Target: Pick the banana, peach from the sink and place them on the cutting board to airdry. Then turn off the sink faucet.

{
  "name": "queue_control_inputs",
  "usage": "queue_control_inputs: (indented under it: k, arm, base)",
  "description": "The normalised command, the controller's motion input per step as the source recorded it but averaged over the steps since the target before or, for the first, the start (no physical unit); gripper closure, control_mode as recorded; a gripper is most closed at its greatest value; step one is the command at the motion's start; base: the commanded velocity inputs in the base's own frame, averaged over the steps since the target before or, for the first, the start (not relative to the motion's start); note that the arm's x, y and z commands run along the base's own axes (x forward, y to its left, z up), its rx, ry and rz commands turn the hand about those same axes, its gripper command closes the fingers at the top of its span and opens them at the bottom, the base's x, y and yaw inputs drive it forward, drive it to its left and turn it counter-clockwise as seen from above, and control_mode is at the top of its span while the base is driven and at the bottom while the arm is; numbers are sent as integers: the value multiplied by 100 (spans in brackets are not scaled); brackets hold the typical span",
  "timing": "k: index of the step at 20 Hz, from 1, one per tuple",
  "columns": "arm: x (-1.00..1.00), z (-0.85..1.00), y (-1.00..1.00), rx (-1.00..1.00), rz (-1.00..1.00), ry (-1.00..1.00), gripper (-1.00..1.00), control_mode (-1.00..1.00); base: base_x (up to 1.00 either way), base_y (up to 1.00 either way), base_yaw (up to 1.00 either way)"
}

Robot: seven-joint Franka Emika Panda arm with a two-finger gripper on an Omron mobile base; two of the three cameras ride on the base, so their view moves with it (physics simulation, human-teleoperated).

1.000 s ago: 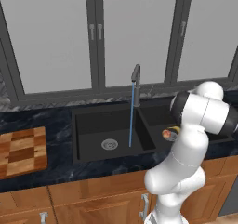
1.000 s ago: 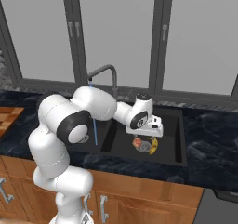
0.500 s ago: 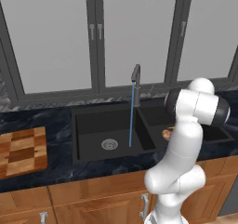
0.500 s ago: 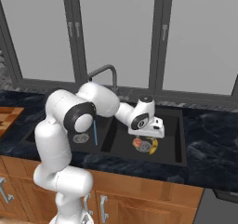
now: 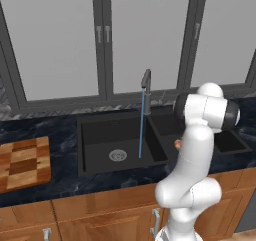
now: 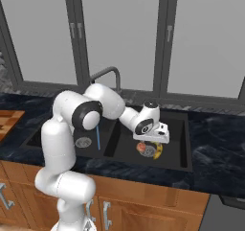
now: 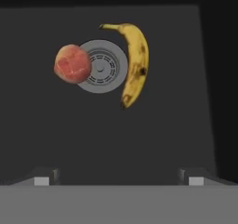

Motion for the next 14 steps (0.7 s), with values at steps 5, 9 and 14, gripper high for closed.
queue_control_inputs:
  k: [5, 9, 14]
  arm:
    - [16, -22, -6, 0, 0, 0, -100, -100]
    - [20, -26, -9, 0, 0, 0, -100, -100]
    - [21, -23, -8, 0, 0, 0, -100, -100]
  base:
    - [0, 0, 0]
    - [0, 0, 0]
    - [0, 0, 0]
